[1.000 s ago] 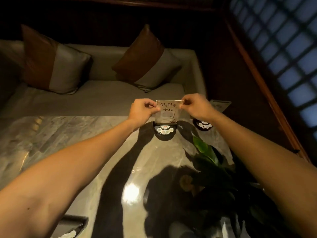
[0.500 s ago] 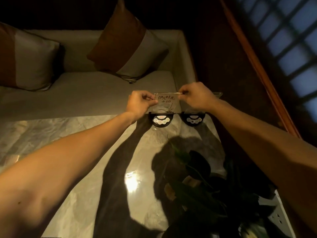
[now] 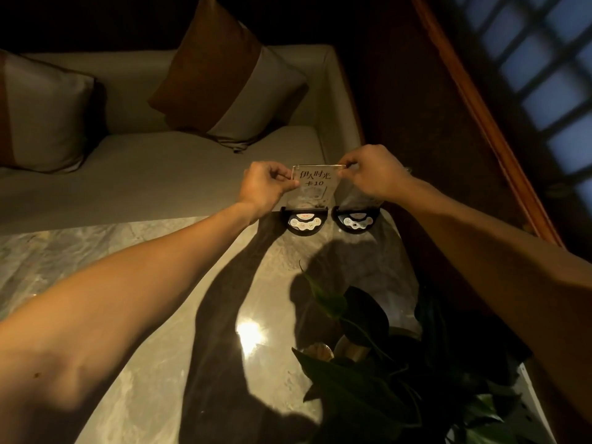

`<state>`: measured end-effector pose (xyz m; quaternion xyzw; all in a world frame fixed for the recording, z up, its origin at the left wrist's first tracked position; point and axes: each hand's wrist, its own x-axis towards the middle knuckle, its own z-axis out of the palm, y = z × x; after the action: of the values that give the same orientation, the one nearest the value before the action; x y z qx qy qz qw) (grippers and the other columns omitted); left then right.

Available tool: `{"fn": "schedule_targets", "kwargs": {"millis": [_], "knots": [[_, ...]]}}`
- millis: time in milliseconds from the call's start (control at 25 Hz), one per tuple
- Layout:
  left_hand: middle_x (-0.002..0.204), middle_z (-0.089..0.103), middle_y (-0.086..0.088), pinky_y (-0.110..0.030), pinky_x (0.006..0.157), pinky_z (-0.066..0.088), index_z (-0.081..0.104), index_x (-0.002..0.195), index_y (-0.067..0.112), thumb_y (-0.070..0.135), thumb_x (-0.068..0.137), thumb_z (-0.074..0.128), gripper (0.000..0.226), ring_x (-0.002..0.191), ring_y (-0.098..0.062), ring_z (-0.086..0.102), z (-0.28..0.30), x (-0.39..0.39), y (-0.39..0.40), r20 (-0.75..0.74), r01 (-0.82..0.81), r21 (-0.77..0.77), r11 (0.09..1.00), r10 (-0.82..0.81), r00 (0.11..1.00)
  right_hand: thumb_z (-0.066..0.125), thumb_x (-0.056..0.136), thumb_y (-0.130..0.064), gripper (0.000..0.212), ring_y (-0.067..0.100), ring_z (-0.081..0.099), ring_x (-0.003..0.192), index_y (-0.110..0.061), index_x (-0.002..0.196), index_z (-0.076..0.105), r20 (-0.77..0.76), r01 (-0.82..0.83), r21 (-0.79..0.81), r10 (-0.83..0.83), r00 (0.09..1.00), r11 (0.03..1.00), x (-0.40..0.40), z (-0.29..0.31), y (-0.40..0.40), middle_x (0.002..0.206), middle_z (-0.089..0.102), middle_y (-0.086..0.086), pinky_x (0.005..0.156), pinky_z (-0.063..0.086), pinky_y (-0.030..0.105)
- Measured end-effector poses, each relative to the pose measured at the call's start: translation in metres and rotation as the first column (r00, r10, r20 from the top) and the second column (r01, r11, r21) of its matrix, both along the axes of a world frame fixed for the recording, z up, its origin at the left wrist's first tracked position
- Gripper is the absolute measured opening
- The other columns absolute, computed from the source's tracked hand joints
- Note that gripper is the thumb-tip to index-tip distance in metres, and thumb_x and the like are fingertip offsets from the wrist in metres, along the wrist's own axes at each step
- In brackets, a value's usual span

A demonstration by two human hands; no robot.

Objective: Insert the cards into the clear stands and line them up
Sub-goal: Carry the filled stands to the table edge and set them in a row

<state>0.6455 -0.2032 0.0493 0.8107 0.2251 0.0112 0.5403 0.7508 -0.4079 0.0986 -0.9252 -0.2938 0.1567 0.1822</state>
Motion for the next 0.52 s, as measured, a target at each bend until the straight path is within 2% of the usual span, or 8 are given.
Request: {"fn": "schedule_targets", "kwargs": {"millis": [120, 200, 280, 360, 520], "knots": [[0.083, 0.075, -0.002, -0.015, 0.066, 0.052, 0.07, 0.079, 0.018, 0.01, 0.083, 0.081, 0.014, 0.071, -0.005, 0.066, -0.003, -0.001, -0.005, -0.004, 0.023, -0.026, 0.999, -0.023, 1.0, 0.061, 0.098, -0.027, 0.021, 0.011, 0.064, 0.089, -0.017, 0.112, 0.072, 0.003, -0.031, -0.028, 0.031, 1.0, 0.999, 0.003, 0.002, -0.004, 0.11, 0.071, 0.0, 0.066, 0.045, 0.015], [0.085, 0.075, -0.005, -0.018, 0.067, 0.054, 0.071, 0.08, 0.016, 0.01, 0.083, 0.081, 0.012, 0.074, -0.009, 0.067, -0.005, -0.001, -0.007, 0.001, 0.014, -0.029, 0.999, -0.014, 1.0, 0.061, 0.098, -0.027, 0.02, 0.013, 0.065, 0.093, -0.017, 0.112, 0.072, 0.006, -0.044, -0.039, 0.045, 0.999, 0.998, 0.002, 0.003, -0.006, 0.109, 0.072, 0.001, 0.072, 0.05, 0.022], [0.086, 0.076, -0.006, -0.022, 0.071, 0.057, 0.071, 0.079, 0.017, 0.009, 0.083, 0.081, 0.013, 0.077, -0.01, 0.069, -0.007, -0.001, -0.007, 0.009, 0.014, -0.033, 0.999, -0.014, 1.0, 0.062, 0.097, -0.027, 0.02, 0.012, 0.064, 0.091, -0.018, 0.112, 0.071, -0.002, -0.033, -0.029, 0.033, 0.999, 0.999, 0.001, 0.004, -0.007, 0.108, 0.071, 0.001, 0.073, 0.052, 0.025], [0.084, 0.076, -0.002, -0.018, 0.069, 0.056, 0.069, 0.076, 0.02, 0.009, 0.083, 0.081, 0.017, 0.077, -0.007, 0.07, -0.008, -0.002, -0.006, 0.013, 0.025, -0.032, 0.999, -0.025, 1.0, 0.062, 0.097, -0.026, 0.02, 0.012, 0.064, 0.091, -0.017, 0.112, 0.071, -0.013, -0.026, -0.011, 0.026, 1.0, 1.0, -0.001, 0.003, -0.007, 0.109, 0.071, 0.002, 0.076, 0.053, 0.028], [0.084, 0.076, -0.006, -0.023, 0.072, 0.057, 0.069, 0.074, 0.023, 0.007, 0.083, 0.081, 0.021, 0.075, -0.009, 0.068, -0.011, -0.003, -0.003, 0.022, 0.021, -0.05, 0.999, -0.02, 1.0, 0.063, 0.097, -0.026, 0.021, 0.011, 0.061, 0.093, -0.016, 0.114, 0.071, -0.034, -0.003, 0.014, 0.003, 0.999, 1.0, -0.003, 0.001, -0.004, 0.111, 0.07, 0.002, 0.069, 0.045, 0.019]]}}
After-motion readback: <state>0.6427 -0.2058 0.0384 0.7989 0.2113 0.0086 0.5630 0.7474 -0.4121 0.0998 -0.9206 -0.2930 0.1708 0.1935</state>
